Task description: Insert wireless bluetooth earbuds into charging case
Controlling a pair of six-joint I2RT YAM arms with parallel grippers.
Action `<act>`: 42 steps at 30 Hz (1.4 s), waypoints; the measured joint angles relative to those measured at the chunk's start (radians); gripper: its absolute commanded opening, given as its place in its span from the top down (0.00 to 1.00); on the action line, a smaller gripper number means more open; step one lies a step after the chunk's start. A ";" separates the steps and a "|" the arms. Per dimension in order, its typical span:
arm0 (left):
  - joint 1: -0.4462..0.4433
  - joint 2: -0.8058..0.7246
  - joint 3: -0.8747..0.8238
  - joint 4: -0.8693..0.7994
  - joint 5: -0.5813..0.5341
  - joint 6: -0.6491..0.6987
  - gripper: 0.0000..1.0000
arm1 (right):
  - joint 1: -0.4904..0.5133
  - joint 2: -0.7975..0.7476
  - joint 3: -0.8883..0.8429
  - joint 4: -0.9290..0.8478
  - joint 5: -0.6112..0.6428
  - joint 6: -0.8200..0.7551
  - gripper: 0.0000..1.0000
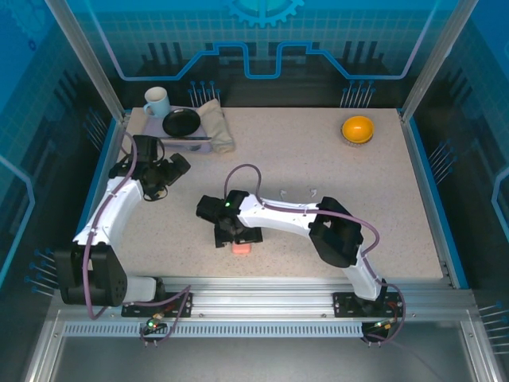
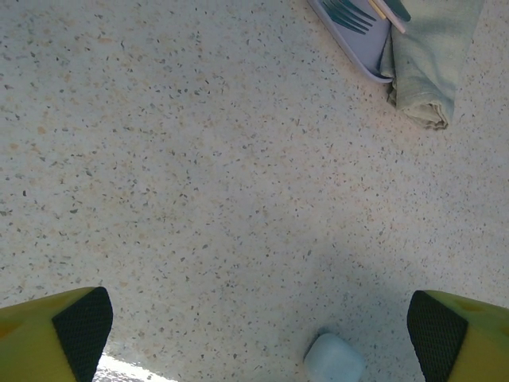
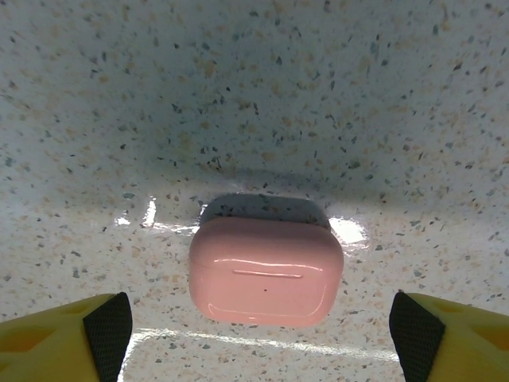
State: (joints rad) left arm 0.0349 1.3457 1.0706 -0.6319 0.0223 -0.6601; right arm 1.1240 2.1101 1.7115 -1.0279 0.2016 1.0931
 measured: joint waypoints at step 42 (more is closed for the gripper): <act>0.016 -0.018 -0.042 0.032 0.028 0.032 0.01 | -0.006 0.045 -0.102 0.138 -0.029 0.127 0.29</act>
State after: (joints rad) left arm 0.0505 1.3281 1.0290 -0.5995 0.0505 -0.6285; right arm 1.1183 2.1548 1.6096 -0.8902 0.1726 1.2201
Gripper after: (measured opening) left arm 0.989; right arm 0.720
